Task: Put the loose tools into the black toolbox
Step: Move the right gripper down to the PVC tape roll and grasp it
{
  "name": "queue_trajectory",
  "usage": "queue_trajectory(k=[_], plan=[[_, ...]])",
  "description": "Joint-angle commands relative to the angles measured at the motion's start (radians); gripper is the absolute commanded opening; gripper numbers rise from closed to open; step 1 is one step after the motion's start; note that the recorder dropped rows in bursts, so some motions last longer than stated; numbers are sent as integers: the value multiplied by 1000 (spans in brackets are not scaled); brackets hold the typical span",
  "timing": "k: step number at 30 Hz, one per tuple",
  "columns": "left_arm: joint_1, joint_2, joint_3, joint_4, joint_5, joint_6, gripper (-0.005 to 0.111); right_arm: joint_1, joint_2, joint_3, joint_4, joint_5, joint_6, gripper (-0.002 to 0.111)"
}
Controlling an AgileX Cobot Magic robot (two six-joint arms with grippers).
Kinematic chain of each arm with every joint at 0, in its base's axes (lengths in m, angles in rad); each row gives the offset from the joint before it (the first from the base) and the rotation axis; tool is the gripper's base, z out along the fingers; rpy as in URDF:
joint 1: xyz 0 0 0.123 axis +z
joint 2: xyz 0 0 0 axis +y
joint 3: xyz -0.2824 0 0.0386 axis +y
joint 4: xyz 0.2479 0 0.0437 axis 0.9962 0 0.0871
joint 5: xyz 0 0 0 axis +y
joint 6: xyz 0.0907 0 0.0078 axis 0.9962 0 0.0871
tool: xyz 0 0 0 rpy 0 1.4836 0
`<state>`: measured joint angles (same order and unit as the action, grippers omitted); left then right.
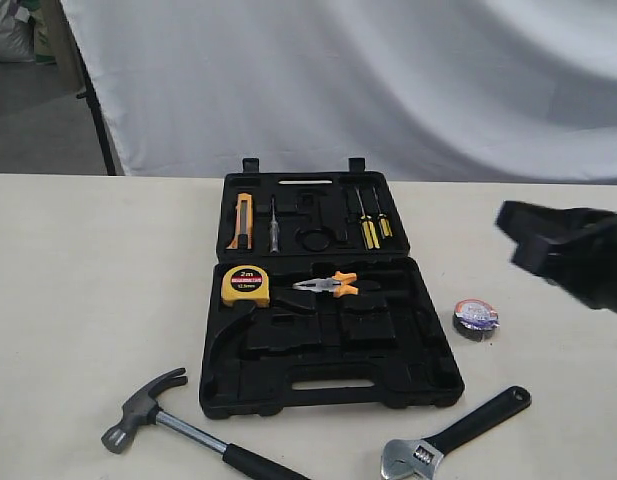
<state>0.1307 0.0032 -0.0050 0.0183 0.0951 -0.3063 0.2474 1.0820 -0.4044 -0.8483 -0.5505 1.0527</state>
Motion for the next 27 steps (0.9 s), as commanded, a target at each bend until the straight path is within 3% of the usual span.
queue_trajectory(k=[1, 5, 8, 11, 18, 22, 27], plan=[[25, -3, -3, 4, -7, -5, 1, 118, 232, -149, -145, 28, 91, 0], [25, -3, -3, 4, -7, -5, 1, 224, 415, -362, -145, 398, -28, 0], [25, -3, -3, 4, -7, -5, 1, 234, 539, -524, -145, 712, -37, 0], [25, -3, -3, 4, -7, -5, 1, 232, 654, -633, -145, 882, -47, 0], [25, -3, -3, 4, -7, -5, 1, 208, 845, -674, -127, 802, -100, 0], [25, -3, -3, 4, -7, -5, 1, 172, 848, -674, -40, 853, -156, 0], [25, -3, -3, 4, -7, -5, 1, 162, 772, -630, 147, 887, -378, 0]])
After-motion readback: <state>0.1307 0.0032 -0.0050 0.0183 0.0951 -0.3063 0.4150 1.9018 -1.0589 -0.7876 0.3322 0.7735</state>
